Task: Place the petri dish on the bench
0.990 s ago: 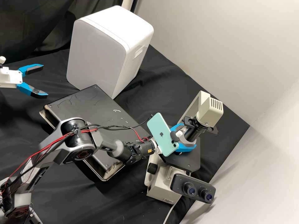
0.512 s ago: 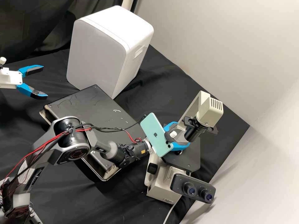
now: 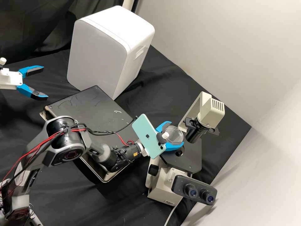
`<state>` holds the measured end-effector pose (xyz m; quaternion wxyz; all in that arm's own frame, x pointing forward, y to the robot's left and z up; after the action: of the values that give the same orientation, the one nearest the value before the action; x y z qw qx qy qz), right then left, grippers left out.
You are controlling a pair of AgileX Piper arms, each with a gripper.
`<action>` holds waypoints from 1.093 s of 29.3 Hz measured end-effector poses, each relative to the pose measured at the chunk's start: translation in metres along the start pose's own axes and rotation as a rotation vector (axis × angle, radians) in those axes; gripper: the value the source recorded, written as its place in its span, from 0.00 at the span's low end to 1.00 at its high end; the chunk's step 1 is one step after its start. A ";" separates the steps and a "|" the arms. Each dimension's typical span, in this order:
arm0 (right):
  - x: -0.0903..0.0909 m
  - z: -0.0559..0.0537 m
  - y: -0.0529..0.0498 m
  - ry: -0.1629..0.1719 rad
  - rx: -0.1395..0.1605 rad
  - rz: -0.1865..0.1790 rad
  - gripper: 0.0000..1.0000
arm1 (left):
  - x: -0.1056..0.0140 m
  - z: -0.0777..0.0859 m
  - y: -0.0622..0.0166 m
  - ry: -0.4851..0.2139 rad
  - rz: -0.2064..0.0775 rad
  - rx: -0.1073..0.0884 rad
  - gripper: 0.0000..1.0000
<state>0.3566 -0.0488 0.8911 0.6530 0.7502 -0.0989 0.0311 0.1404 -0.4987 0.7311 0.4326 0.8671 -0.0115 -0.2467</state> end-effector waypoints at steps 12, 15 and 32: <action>-0.018 -0.006 -0.004 0.015 0.004 -0.013 0.00 | 0.000 -0.001 0.0003 0.006 0.002 -0.001 1.00; -0.022 -0.006 -0.006 0.014 0.006 -0.019 0.00 | 0.000 -0.001 0.0003 0.006 0.002 -0.001 1.00; -0.061 -0.055 -0.014 0.189 0.031 -0.056 0.00 | 0.001 -0.001 0.0011 0.005 0.005 -0.002 1.00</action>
<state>0.3042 0.0142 0.8751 0.6483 0.7564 -0.0152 0.0852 0.1418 -0.4989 0.7321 0.4339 0.8674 -0.0124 -0.2434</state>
